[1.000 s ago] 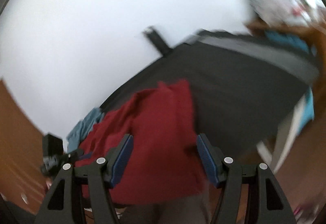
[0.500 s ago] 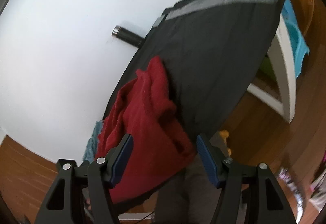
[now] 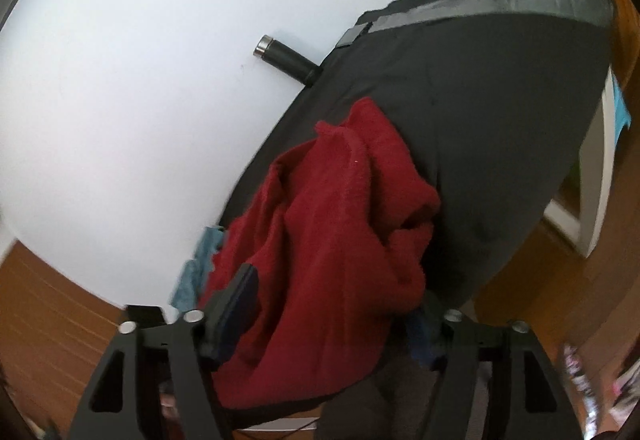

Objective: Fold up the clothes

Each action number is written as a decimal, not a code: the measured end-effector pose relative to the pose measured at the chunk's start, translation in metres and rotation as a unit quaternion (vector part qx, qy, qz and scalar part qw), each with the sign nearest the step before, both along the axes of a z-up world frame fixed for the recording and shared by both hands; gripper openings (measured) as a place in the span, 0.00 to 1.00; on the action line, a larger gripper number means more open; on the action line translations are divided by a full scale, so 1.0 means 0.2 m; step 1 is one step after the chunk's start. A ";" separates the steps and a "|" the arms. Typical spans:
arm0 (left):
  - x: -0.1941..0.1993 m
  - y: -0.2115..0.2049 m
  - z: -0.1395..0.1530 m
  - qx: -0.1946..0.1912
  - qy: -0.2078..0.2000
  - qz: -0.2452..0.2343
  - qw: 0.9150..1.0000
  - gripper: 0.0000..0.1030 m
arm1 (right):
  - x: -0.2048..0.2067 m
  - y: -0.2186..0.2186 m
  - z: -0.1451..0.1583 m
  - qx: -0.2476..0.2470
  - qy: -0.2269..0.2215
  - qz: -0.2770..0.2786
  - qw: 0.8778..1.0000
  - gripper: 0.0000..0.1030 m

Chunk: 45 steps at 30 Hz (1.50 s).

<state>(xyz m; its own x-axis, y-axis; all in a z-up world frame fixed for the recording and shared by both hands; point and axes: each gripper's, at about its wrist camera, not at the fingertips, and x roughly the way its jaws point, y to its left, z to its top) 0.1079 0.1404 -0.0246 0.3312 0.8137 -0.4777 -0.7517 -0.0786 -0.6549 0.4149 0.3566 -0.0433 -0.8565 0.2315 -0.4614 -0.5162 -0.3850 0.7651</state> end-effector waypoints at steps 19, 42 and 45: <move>0.00 -0.01 0.01 0.003 0.004 -0.002 1.000 0.84 | -0.11 -0.07 -0.01 0.088 -0.132 -0.061 0.985 0.21; -0.58 -0.65 0.21 0.039 -0.065 0.188 0.979 0.86 | -0.72 -0.46 0.69 0.249 0.021 0.084 0.964 0.15; -0.65 -0.73 0.20 0.046 -0.075 0.209 0.974 0.86 | -0.84 -0.60 0.73 0.276 0.031 0.122 0.953 0.15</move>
<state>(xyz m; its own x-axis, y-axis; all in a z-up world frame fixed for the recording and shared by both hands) -0.0214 -0.0064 0.0146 0.0230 0.9294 -0.3684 -0.5615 -0.2928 -0.7739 0.2465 0.2371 0.1036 -0.9375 0.2150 -0.2737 -0.3205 -0.8398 0.4381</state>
